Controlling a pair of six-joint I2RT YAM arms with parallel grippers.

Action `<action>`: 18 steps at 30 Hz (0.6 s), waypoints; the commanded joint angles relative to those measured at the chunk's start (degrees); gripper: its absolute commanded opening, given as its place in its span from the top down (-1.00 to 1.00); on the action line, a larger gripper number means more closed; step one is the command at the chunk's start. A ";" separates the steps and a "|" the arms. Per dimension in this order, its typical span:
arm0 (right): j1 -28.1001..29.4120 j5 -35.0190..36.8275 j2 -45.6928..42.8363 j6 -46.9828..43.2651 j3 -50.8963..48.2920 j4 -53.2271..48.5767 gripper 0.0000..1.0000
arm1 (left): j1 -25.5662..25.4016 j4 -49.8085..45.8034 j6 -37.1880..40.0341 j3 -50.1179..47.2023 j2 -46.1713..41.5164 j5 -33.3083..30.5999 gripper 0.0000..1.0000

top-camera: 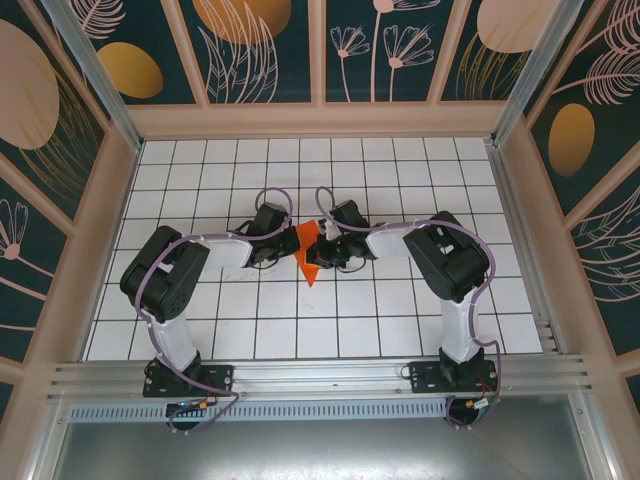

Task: Fold a paper plane with a square sheet of paper (pick it up from the middle)
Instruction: Third fold the triangle at the center of the table.

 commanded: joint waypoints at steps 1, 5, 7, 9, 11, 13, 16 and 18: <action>0.32 -0.32 1.44 -2.00 1.97 1.61 1.00 | 0.00 -2.20 -0.18 -0.03 2.46 0.75 0.86; 0.38 -0.51 1.77 -2.40 2.28 1.51 1.00 | 0.01 -2.20 -0.14 0.05 2.51 0.76 0.86; 0.42 -0.58 1.81 -2.40 2.46 1.39 1.00 | 0.02 -2.20 -0.10 -0.03 2.53 0.77 0.86; 0.43 -0.42 2.12 -2.54 2.73 1.08 1.00 | 0.02 -2.20 -0.12 -0.03 2.61 0.75 0.86; 0.41 -0.37 2.41 -2.58 2.90 0.85 1.00 | 0.02 -2.20 -0.09 0.10 2.74 0.88 0.86; 0.41 -0.34 2.62 -2.55 2.99 0.77 1.00 | 0.04 -2.20 -0.18 0.07 2.74 0.84 0.86; 0.39 0.17 2.83 -2.70 3.16 0.13 1.00 | 0.01 -2.20 -0.17 0.09 2.65 0.88 0.86; 0.39 0.70 2.83 -2.97 3.16 -0.49 1.00 | 0.02 -2.29 -0.14 0.05 2.65 0.78 0.86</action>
